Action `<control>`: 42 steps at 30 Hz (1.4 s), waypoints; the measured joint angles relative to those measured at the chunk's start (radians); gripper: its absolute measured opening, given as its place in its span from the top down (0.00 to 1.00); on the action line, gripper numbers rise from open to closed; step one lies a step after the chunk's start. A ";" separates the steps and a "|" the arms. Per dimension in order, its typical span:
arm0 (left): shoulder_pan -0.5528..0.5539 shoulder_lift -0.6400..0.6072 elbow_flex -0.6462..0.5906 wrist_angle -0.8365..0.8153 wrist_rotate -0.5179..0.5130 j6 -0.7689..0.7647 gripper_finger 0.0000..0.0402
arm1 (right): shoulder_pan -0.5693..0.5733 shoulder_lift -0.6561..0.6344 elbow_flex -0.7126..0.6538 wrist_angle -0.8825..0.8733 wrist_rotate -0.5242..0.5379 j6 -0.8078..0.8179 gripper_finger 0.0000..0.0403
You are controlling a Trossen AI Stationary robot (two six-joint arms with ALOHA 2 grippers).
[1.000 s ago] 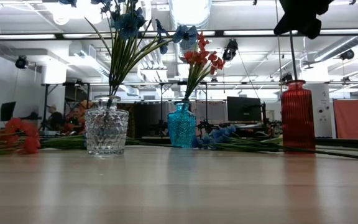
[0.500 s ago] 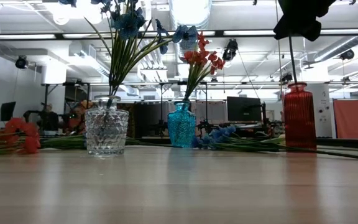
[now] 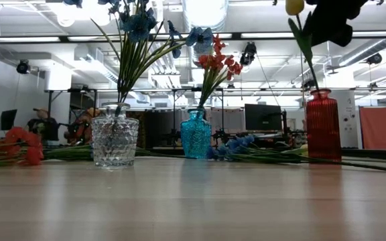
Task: Sort flowers into vase by color
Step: Put the middle yellow flower into the red vase, then put the right blue flowers into the transparent vase
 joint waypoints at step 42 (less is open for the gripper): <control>-0.023 0.307 0.316 -1.157 0.383 -1.267 0.50 | 0.000 0.001 0.169 -0.594 -0.246 0.342 0.62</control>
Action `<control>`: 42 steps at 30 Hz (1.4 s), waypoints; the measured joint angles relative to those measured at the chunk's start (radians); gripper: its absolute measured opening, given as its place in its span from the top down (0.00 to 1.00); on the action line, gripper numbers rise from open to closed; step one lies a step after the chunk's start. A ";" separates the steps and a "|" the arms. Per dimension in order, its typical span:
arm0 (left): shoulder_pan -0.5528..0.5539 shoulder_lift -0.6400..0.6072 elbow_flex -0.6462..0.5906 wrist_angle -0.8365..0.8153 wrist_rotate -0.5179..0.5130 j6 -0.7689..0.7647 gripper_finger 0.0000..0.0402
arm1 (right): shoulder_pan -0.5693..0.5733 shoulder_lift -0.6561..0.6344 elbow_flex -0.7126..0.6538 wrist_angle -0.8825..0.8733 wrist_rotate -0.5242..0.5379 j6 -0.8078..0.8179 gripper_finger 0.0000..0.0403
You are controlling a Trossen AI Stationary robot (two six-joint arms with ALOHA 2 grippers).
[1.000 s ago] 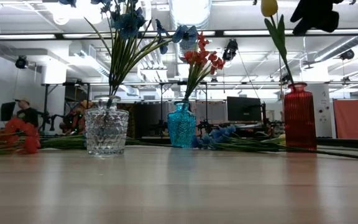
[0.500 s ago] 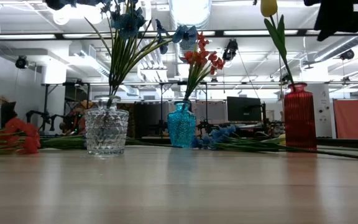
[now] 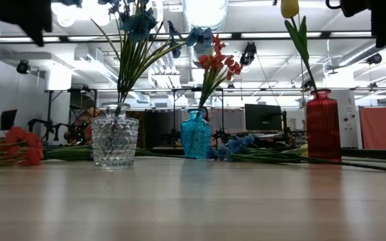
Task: Sort flowers into vase by color
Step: Put the right blue flowers into the transparent vase
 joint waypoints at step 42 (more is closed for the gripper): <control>-0.176 0.097 -0.133 -0.026 -0.047 -0.078 0.50 | 0.000 0.013 -0.080 0.099 -0.015 0.066 0.60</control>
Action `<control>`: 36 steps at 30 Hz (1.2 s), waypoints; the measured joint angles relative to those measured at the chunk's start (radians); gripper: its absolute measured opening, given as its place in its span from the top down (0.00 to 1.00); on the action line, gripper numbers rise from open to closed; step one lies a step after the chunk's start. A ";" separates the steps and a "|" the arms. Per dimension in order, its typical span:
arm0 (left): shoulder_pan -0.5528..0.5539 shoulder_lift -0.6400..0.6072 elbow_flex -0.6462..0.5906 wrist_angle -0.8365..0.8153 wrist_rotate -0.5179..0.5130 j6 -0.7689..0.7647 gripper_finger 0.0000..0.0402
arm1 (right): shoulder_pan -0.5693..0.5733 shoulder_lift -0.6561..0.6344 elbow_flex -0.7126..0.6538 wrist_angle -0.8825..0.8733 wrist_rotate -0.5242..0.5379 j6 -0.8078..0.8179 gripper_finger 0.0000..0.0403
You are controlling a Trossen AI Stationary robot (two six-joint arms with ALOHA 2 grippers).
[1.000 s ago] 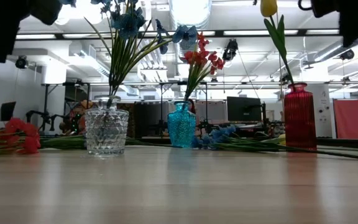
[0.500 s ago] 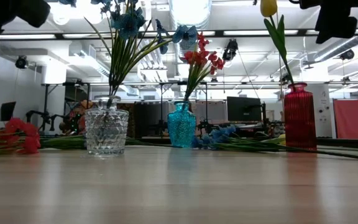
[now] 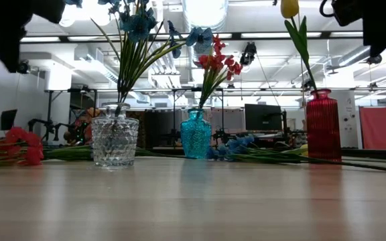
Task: Sort flowers into vase by color
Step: Put the right blue flowers into the transparent vase
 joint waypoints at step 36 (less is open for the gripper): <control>-0.020 -0.095 0.182 0.162 -0.572 0.439 0.50 | 0.717 0.459 -0.194 0.488 0.374 0.446 0.60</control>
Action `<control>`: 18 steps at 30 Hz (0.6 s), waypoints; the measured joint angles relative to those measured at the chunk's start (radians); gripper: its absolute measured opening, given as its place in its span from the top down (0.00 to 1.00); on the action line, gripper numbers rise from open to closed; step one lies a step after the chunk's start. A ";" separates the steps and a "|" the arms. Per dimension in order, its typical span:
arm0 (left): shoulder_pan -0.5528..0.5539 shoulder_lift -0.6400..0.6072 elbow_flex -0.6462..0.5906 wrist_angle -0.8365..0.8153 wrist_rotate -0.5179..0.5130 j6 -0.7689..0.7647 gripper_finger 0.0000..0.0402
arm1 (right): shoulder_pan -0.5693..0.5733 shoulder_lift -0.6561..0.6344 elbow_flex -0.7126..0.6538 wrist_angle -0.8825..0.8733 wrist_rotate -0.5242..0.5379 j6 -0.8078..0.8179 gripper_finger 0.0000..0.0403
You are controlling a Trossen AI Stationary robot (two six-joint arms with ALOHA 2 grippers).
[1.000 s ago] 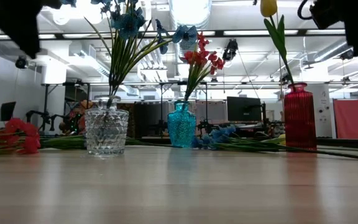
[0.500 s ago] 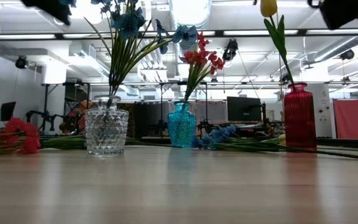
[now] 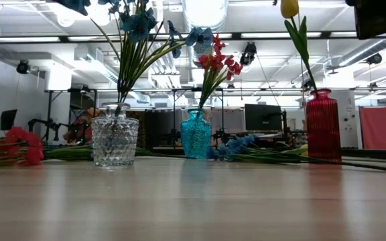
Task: Sort flowers into vase by color
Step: Put the right blue flowers into the transparent vase
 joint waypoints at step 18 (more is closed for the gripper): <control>-0.005 -0.031 -0.110 0.091 0.064 0.097 0.50 | -0.021 0.274 -0.008 0.139 0.341 -0.158 0.43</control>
